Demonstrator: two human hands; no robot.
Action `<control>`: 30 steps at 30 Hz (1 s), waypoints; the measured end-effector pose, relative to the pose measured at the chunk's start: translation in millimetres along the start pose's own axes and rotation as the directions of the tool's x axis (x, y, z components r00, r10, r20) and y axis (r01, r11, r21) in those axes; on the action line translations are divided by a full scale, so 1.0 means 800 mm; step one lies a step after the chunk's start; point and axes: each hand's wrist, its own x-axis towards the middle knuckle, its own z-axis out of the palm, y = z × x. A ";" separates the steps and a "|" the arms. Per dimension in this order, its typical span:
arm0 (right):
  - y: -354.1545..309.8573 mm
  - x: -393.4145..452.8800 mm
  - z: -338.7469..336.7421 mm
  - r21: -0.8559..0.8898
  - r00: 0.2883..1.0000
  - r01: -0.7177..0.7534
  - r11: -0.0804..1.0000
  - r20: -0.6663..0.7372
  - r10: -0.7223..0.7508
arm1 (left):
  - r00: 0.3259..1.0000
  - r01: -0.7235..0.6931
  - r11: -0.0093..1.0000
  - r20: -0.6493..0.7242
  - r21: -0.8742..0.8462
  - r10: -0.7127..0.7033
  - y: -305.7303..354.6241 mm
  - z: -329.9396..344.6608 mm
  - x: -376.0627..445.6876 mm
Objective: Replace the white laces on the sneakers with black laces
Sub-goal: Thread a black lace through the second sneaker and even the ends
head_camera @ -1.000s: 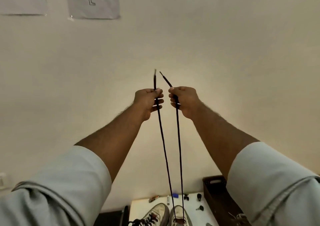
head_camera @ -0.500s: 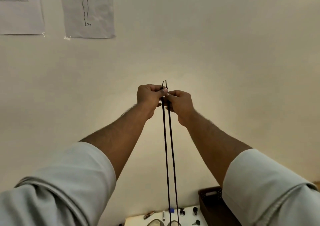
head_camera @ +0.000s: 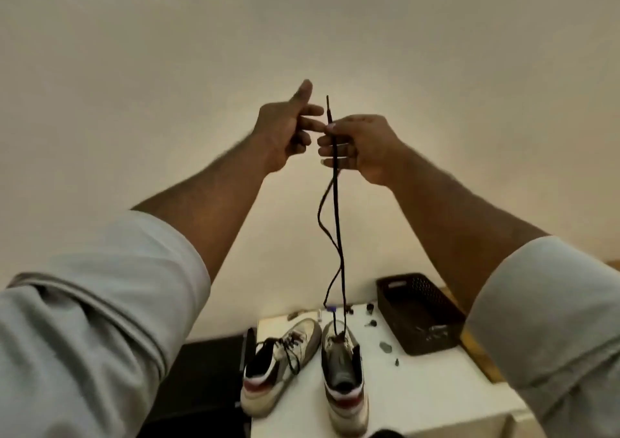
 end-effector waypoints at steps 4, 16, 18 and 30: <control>0.023 -0.035 0.002 -0.020 0.999 -0.043 0.999 -0.006 0.043 | 0.998 0.064 0.996 -0.008 0.057 -0.063 -0.030 -0.006 -0.036; 0.239 -0.016 -0.029 -0.172 0.936 -0.305 0.937 -0.236 0.261 | 0.930 0.359 0.875 -0.043 0.324 -0.365 -0.278 -0.025 -0.043; 0.299 -0.013 -0.044 -0.218 0.913 -0.358 0.908 -0.287 0.291 | 0.896 0.424 0.828 -0.036 0.367 -0.443 -0.355 -0.023 -0.046; 0.568 -0.031 -0.128 -0.440 0.821 -0.570 0.694 -0.290 0.492 | 0.817 0.512 0.635 -0.099 0.578 -0.568 -0.657 0.007 -0.078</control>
